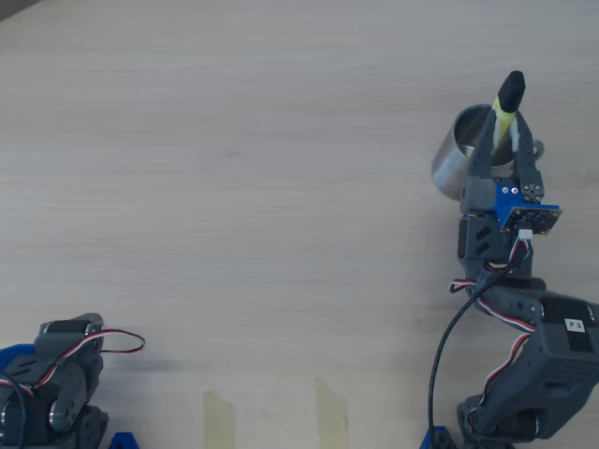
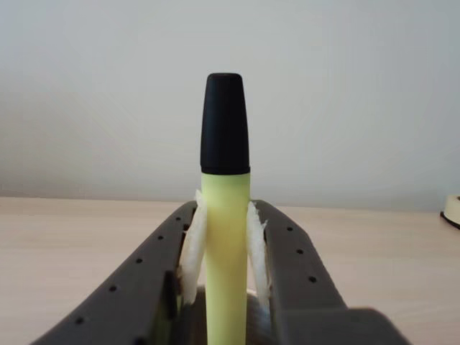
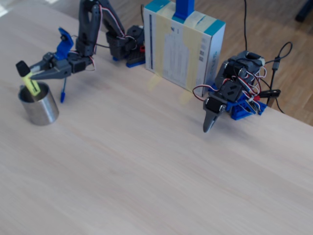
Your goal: Grab the yellow pen and put it in the silver cup.
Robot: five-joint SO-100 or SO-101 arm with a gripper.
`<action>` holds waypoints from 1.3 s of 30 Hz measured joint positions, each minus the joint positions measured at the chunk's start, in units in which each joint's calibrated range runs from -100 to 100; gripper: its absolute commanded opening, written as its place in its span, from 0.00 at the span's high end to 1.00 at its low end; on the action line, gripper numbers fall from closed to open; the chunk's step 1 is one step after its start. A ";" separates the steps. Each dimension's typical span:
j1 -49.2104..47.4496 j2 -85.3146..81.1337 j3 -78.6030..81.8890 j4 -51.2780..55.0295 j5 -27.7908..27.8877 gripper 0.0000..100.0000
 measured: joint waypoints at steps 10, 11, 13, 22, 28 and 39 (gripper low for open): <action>0.08 3.83 -1.62 2.44 -1.54 0.98; 0.17 4.17 -2.61 3.70 -1.59 0.98; 0.17 5.00 -5.05 6.39 -1.59 0.98; 0.08 5.92 -8.39 10.00 -1.79 0.97; 0.08 5.92 -6.76 10.00 -1.79 0.97; 0.08 5.92 -6.67 10.17 -2.61 0.79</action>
